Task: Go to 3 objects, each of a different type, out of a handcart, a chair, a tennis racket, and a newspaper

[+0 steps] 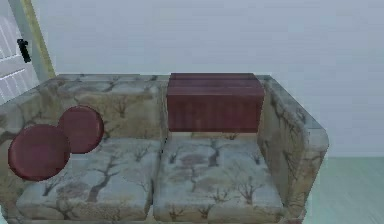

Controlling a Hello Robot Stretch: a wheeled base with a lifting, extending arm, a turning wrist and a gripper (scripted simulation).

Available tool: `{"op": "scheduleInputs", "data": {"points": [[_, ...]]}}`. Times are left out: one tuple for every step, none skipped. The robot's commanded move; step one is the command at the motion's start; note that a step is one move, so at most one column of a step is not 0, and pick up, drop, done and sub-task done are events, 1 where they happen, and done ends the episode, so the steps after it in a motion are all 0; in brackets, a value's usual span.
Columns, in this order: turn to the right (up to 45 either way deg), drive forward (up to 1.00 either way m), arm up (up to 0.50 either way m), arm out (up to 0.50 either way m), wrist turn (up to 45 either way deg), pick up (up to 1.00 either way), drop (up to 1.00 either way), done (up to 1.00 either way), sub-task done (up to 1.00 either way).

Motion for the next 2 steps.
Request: {"op": "scheduleInputs", "data": {"points": [[0.0, 0.05, 0.0, 0.0, 0.0, 0.0, 0.0, 0.0, 0.0], [-45.0, 0.0, 0.0, 0.0, 0.0, 0.0, 0.0, 0.0, 0.0]]}}
